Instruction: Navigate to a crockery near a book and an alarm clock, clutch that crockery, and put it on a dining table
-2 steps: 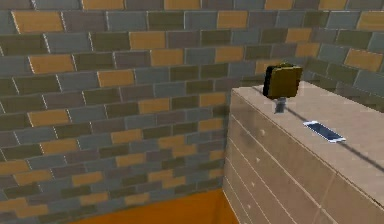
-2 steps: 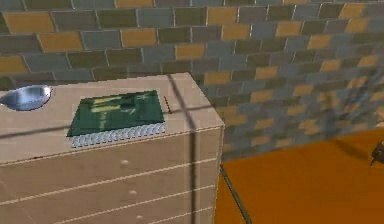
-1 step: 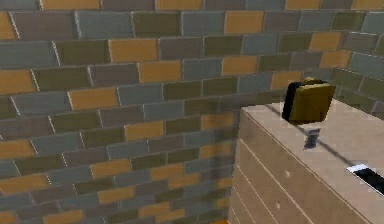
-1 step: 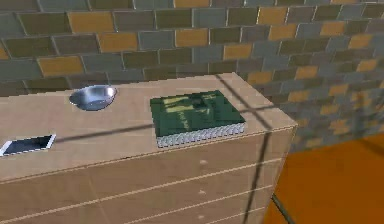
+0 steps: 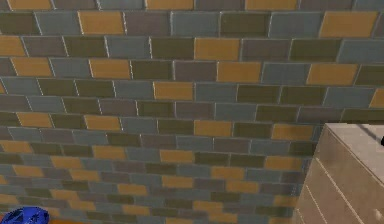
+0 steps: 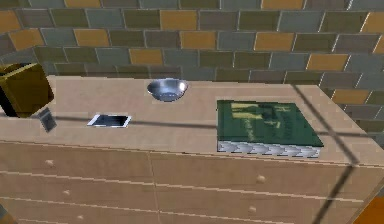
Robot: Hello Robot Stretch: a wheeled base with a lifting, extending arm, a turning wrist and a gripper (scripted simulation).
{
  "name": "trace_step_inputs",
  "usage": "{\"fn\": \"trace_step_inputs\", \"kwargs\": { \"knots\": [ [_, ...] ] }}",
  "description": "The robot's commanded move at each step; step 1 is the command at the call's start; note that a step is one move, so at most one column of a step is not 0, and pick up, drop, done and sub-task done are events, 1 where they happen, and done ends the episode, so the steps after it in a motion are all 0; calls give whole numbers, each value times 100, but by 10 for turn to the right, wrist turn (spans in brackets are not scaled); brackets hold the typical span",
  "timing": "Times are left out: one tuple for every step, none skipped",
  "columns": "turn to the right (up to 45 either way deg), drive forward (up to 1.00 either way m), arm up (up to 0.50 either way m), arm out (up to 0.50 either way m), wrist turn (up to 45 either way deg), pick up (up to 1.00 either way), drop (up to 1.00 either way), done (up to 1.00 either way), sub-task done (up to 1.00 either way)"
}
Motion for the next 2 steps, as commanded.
{"fn": "trace_step_inputs", "kwargs": {
  "knots": [
    [0,0,50,0,0,0,0,0,0],
    [0,0,38,0,0,0,0,0,0]
  ]
}}
